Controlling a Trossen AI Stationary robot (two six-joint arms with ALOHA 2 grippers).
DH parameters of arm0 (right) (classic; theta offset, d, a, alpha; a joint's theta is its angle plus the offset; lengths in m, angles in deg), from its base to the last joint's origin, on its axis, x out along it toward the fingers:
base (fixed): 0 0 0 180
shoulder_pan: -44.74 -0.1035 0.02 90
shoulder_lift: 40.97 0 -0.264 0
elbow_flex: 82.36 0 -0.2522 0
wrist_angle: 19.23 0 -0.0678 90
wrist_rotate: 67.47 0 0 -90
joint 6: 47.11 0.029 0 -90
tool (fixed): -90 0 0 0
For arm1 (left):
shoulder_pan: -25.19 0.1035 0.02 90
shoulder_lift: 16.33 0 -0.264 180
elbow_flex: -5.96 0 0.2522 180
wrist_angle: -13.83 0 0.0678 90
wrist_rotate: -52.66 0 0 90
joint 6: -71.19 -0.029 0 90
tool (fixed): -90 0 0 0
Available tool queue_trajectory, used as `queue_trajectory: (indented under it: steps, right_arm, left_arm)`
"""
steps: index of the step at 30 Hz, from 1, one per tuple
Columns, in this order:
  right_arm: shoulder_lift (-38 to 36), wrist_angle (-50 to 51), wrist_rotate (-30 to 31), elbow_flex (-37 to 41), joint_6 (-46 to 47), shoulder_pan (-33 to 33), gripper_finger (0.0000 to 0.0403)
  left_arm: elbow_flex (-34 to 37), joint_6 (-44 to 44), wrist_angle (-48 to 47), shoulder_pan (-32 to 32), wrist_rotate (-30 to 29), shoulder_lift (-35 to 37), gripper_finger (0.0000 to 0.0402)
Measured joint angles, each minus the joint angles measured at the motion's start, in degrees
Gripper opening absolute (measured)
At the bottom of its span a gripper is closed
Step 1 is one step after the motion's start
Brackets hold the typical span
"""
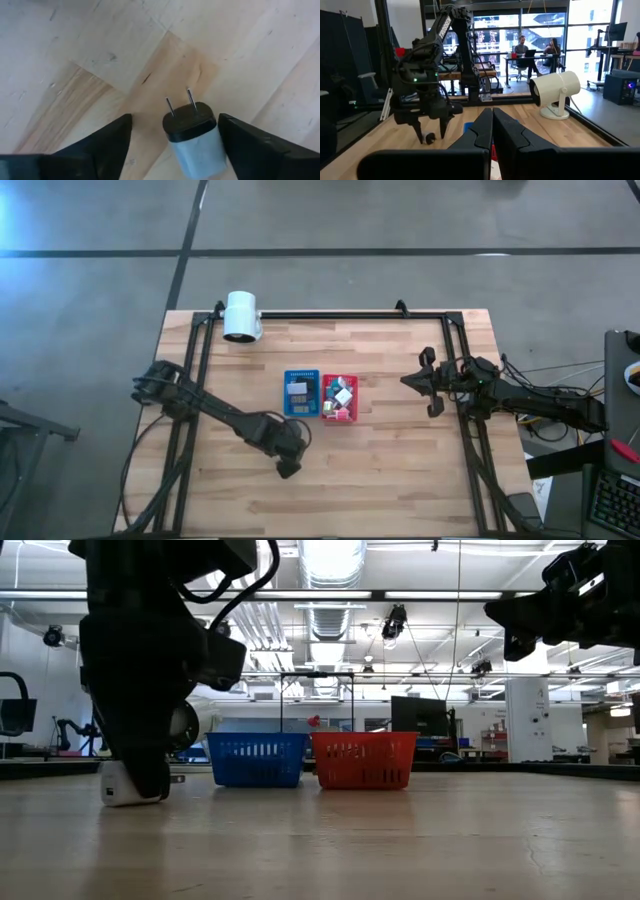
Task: Pick & Place Office items
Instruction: Put the white charger adapter into the red bin
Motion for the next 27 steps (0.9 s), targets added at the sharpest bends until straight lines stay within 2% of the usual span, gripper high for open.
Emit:
queue_trajectory:
  steps: [4,9,14,19,27]
  right_arm:
    - [-0.01,0.00,0.00,0.00,0.00,0.01,0.0008]
    - [-0.02,0.00,0.00,0.00,0.00,0.00,0.0008]
    - [-0.02,0.00,0.00,0.00,0.00,0.01,0.0008]
    - [-0.02,0.31,-0.01,0.00,0.00,0.00,0.0008]
    - [-0.07,0.25,0.00,0.00,-1.64,0.00,0.0008]
  left_arm:
    - [0.00,-2.03,-0.22,0.02,0.76,0.00,0.0245]
    - [-0.13,-7.91,-0.07,-0.02,3.17,0.21,0.0125]
    - [-1.70,-15.33,-1.05,-0.07,3.41,1.41,0.0125]
    - [-3.18,-23.67,-1.74,-0.02,2.71,5.53,0.0125]
    - [-3.74,-40.36,-2.46,2.10,-5.31,20.78,0.0125]
